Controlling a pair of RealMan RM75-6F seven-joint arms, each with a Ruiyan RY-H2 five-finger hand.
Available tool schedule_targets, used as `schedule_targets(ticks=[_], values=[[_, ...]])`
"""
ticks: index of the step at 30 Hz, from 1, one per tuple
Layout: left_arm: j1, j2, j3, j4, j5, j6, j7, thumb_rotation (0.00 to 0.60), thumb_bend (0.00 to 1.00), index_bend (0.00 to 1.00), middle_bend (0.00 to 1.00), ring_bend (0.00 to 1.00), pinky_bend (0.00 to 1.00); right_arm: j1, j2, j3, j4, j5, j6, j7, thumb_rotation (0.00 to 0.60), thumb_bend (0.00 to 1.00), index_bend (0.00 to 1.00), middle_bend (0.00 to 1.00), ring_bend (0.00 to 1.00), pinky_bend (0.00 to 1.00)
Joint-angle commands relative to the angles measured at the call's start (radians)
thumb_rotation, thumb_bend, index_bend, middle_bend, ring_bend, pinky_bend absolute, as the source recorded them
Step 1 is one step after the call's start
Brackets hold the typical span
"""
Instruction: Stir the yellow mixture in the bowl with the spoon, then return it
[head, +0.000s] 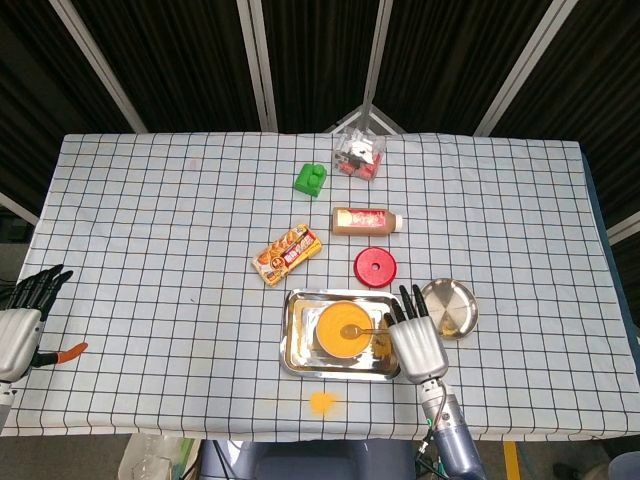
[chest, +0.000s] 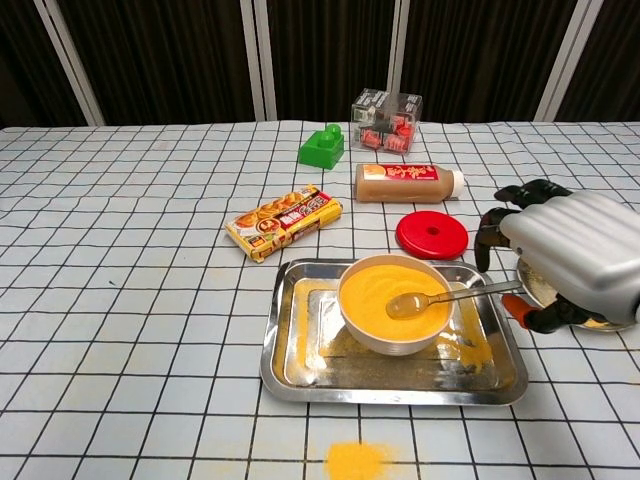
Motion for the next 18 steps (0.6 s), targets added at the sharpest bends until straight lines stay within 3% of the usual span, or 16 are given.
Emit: schedule_targets(ticks=[1,18], values=[[0.000,0.000,0.000,0.000,0.000,0.000,0.000,0.600,0.00,0.00,0.00,0.00,0.00,0.004,-0.007,0.002,0.010,-0.001,-0.011,0.002,0.600,0.49,0.40,0.32,0.01,0.00],[-0.002,0.003,-0.001,-0.002,-0.002,-0.004,-0.013,0.600,0.00,0.00,0.00,0.00,0.00,0.018,-0.069,0.012,0.066,-0.001,-0.045,-0.029,0.600,0.49,0.43,0.38,0.06,0.00]])
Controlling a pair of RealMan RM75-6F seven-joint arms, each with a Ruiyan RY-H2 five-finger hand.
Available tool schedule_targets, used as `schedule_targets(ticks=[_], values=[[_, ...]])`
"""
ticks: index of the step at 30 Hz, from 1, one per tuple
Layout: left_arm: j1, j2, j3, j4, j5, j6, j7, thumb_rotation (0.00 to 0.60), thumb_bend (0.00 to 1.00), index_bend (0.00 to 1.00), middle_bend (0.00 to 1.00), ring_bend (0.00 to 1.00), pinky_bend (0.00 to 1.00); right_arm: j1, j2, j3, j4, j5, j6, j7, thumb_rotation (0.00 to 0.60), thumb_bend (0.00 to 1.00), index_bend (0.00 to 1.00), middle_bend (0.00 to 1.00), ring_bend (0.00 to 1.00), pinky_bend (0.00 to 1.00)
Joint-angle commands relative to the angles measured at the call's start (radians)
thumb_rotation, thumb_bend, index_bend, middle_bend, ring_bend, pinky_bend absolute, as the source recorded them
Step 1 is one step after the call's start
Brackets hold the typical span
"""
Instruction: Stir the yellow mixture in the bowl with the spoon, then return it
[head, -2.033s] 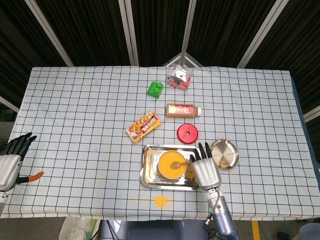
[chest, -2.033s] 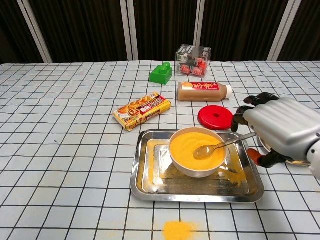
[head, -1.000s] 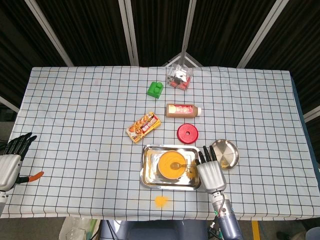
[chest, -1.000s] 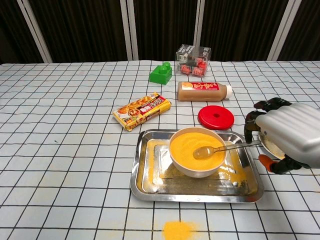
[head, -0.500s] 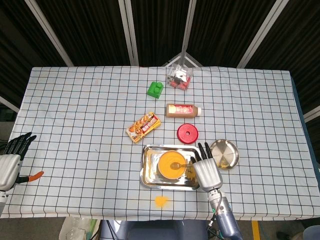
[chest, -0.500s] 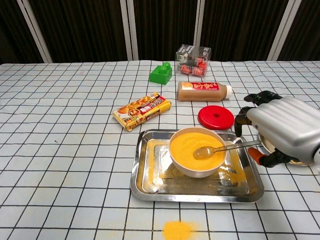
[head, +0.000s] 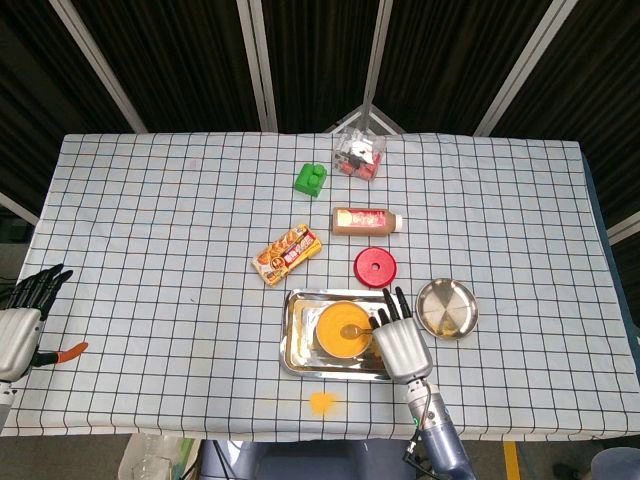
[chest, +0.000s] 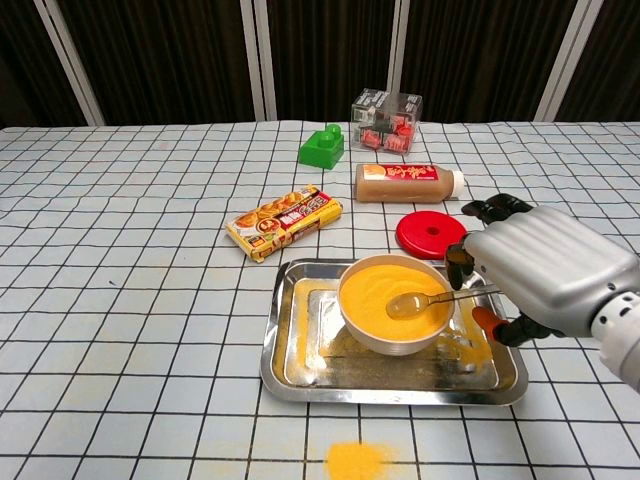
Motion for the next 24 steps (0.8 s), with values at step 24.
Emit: schedule_targets(ticks=[24], values=[[-0.001,0.000,-0.001,-0.002,-0.004,-0.002,-0.002,0.600,0.00,0.00,0.00,0.00,0.00,-0.004,-0.015,0.014,0.026,-0.007,-0.003,0.006,0.600,0.49,0.50,0.46,0.15,0.00]])
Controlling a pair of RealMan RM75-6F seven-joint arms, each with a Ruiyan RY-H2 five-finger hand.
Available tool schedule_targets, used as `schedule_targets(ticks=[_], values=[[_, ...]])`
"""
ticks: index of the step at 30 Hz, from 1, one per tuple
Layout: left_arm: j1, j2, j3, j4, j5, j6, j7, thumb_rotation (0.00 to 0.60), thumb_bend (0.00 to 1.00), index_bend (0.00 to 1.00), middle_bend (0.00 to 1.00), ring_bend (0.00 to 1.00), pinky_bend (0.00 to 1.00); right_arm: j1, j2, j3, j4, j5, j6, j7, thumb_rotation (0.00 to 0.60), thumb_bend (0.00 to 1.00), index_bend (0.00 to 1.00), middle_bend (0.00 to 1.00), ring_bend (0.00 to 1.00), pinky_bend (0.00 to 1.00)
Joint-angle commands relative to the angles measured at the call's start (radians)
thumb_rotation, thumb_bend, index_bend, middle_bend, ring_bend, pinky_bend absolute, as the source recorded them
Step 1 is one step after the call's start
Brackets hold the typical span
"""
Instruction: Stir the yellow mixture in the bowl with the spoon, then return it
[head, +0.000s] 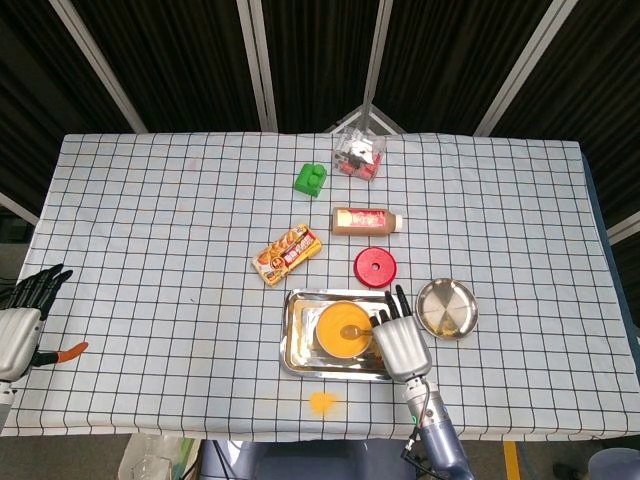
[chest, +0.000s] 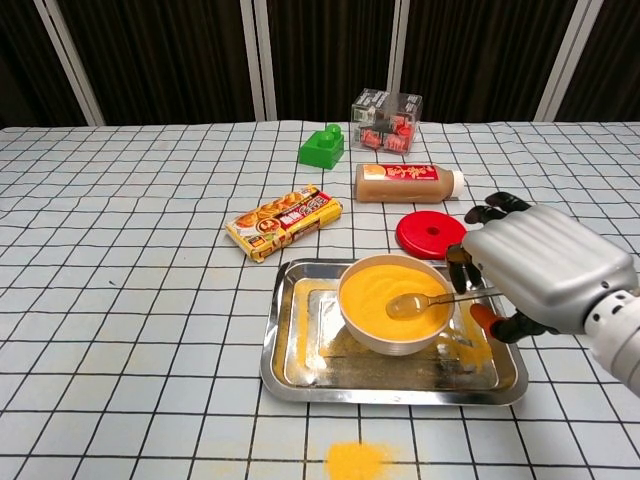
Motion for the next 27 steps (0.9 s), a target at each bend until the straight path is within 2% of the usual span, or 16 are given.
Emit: schedule_targets(ticks=[1,17,27], values=[[0.000,0.000,0.000,0.000,0.000,0.000,-0.001,0.600,0.00,0.00,0.00,0.00,0.00,0.000,-0.003,0.002,0.005,-0.002,0.000,0.002,0.600,0.49,0.51,0.47,0.15,0.00],[0.000,0.000,-0.001,-0.001,-0.002,0.000,0.000,0.600,0.00,0.00,0.00,0.00,0.00,-0.005,-0.002,0.008,0.011,-0.001,0.001,0.008,0.600,0.49,0.54,0.48,0.16,0.00],[0.000,0.001,-0.002,-0.001,-0.002,0.000,0.000,0.600,0.00,0.00,0.00,0.00,0.00,-0.006,0.001,0.010,0.009,-0.008,0.000,0.013,0.600,0.55,0.56,0.49,0.17,0.00]])
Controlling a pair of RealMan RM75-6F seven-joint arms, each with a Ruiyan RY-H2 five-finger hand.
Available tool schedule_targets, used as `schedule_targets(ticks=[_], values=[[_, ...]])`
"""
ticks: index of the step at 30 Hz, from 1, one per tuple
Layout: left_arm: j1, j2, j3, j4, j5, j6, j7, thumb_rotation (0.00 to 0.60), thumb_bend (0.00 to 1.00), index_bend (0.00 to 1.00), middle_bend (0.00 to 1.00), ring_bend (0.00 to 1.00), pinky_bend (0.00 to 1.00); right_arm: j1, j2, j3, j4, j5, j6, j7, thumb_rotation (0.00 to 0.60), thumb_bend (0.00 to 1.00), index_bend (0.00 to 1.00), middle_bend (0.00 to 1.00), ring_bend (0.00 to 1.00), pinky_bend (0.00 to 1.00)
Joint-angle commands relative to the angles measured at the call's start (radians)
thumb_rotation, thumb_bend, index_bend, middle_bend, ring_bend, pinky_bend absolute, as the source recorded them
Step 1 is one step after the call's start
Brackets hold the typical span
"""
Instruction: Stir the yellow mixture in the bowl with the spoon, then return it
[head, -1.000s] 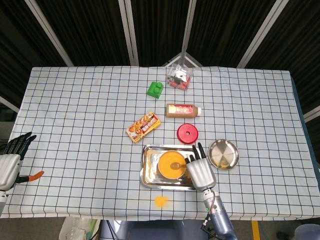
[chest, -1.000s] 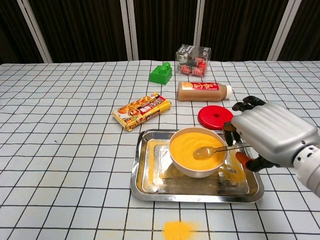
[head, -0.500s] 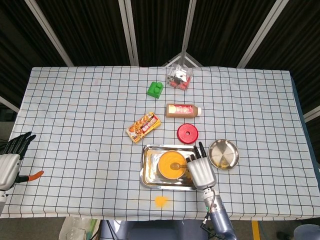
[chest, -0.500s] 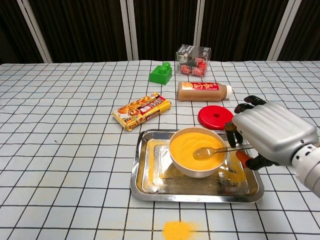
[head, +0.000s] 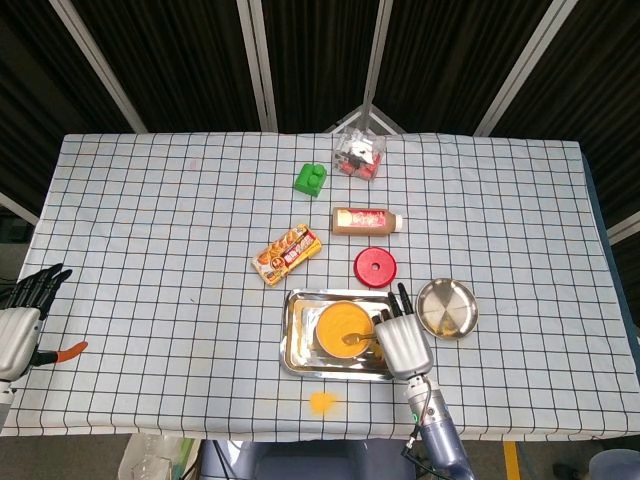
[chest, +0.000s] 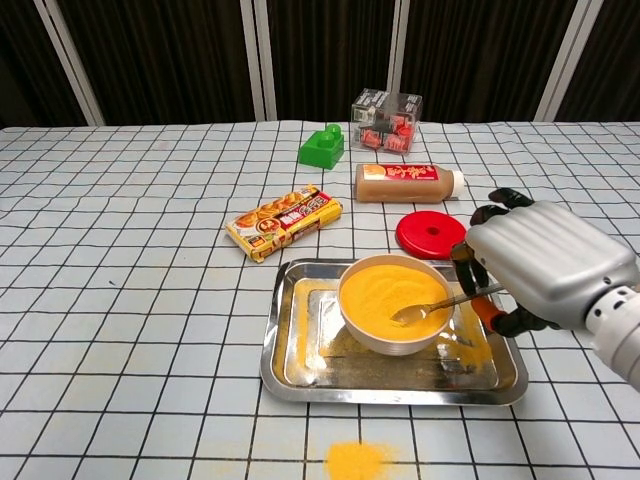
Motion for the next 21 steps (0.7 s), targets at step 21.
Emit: schedule_targets(ticks=[21], values=[[-0.001,0.000,0.000,-0.001,0.000,-0.001,0.002,0.600,0.00,0.00,0.00,0.00,0.00,-0.003,0.004,0.001,-0.007,-0.006,-0.002,0.003,0.600,0.67,0.66,0.55,0.22,0.00]])
